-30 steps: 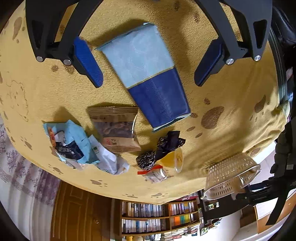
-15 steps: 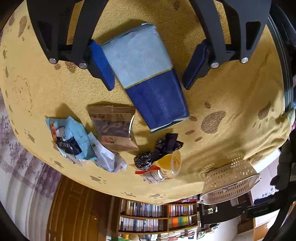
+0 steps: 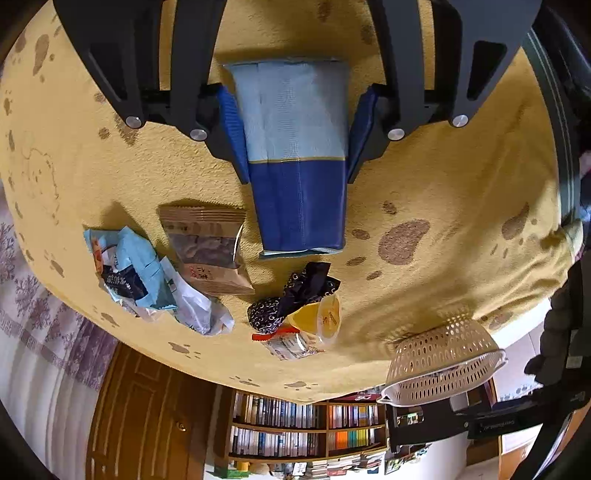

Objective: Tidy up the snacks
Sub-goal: 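Grasp the blue-and-white wafer box with the right gripper and drop it into the basket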

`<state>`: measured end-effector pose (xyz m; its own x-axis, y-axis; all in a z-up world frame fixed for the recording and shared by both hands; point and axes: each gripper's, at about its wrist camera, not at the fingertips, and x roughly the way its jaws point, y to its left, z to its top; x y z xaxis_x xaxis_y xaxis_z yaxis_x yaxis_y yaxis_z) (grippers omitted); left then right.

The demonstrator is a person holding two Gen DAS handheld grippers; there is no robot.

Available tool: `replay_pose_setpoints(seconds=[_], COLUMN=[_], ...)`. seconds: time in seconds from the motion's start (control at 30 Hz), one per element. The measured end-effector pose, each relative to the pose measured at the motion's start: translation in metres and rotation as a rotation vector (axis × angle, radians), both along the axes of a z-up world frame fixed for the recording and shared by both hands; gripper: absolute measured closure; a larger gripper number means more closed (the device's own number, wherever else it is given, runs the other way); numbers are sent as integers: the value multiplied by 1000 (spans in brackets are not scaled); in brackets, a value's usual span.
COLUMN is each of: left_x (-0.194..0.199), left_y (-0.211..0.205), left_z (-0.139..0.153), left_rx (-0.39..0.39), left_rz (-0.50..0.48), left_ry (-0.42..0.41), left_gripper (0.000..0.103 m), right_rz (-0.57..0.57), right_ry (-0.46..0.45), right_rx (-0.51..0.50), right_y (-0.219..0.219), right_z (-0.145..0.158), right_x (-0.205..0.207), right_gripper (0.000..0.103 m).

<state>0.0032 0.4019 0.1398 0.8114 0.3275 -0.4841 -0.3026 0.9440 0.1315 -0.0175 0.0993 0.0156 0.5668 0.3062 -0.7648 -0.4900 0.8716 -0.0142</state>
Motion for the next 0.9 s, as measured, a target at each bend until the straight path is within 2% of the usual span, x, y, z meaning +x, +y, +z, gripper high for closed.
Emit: replay_pose_setpoints(seconds=[0.3, 0.63, 0.9], left_x=[-12, -31, -43], left_y=[17, 49, 58], left_z=[18, 42, 55], left_rx=[-13, -76, -107], left_rz=[24, 74, 76], left_ry=[-61, -137, -168], left_gripper=[5, 4, 4], right_rz=[38, 19, 45], right_ry=[58, 57, 14], right_rx=[163, 230, 305], right_y=[7, 18, 51], right_z=[15, 28, 69], right_x=[-9, -11, 10], right_gripper=[53, 53, 53])
